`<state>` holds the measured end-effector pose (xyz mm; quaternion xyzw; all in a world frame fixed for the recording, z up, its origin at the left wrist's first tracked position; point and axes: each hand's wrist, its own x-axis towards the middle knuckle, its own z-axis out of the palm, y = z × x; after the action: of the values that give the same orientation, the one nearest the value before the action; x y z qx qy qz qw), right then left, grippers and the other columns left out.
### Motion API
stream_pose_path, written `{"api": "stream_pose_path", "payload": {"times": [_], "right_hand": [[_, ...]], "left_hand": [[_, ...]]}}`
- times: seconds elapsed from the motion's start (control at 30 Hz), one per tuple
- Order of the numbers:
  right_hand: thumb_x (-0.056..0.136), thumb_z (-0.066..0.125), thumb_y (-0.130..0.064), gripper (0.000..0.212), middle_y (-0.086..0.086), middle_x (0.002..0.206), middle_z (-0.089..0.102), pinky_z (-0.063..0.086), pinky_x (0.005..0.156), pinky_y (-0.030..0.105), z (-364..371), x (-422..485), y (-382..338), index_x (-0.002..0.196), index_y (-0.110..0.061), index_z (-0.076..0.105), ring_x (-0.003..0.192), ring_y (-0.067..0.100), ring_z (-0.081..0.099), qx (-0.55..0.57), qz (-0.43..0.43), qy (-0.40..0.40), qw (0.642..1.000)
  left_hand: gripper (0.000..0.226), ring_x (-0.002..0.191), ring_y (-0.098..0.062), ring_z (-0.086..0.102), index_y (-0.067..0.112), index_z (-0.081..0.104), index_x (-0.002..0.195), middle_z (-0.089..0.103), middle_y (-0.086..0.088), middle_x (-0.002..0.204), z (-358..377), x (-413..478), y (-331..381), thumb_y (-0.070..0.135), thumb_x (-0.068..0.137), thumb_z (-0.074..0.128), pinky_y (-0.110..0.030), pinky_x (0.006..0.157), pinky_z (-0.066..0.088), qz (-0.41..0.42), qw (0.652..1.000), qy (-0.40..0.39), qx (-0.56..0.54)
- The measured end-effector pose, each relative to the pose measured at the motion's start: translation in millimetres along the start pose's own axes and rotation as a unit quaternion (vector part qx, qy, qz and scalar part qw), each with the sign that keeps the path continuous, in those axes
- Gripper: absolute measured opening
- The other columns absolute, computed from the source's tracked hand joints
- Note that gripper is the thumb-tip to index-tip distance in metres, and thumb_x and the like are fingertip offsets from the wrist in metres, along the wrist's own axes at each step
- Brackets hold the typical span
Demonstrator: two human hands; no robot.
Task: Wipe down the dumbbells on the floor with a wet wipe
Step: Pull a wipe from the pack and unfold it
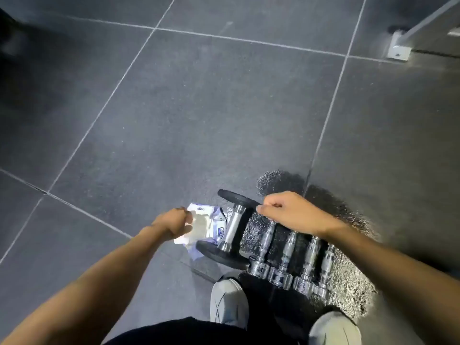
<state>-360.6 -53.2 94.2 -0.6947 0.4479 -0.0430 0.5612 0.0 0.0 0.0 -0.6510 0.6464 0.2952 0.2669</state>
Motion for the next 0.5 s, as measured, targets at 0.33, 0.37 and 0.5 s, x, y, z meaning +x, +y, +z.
{"api": "stream_pose_path", "payload": {"times": [0.33,0.37,0.5], "right_hand": [[0.098,0.059,-0.043,0.047,-0.006,0.06,0.044,0.037,0.058,0.028,70.7,2.1,24.7,0.068,-0.01,0.045,0.053,0.006,0.04,-0.03,-0.063,0.009,0.997],[0.098,0.058,-0.044,0.047,-0.007,0.06,0.044,0.04,0.059,0.029,71.9,-2.3,26.3,0.066,-0.013,0.045,0.052,0.006,0.04,-0.037,-0.061,0.011,0.997],[0.099,0.057,-0.043,0.044,-0.009,0.058,0.043,0.045,0.06,0.027,70.9,-11.9,25.4,0.064,-0.02,0.042,0.05,0.004,0.039,-0.06,-0.054,0.013,0.997]], "left_hand": [[0.025,0.083,-0.031,0.057,0.024,0.047,0.07,0.063,-0.004,0.086,54.9,3.8,-0.1,0.028,0.088,0.065,-0.032,0.069,0.042,-0.105,0.981,0.097,-0.132],[0.025,0.079,-0.03,0.058,0.021,0.049,0.07,0.062,-0.005,0.081,50.2,0.8,0.5,0.028,0.088,0.065,-0.032,0.067,0.044,-0.105,0.975,0.106,-0.164],[0.023,0.062,-0.016,0.056,0.015,0.053,0.073,0.061,-0.004,0.071,23.4,-15.7,2.8,0.015,0.091,0.066,-0.027,0.058,0.049,-0.075,0.893,0.163,-0.413]]}}
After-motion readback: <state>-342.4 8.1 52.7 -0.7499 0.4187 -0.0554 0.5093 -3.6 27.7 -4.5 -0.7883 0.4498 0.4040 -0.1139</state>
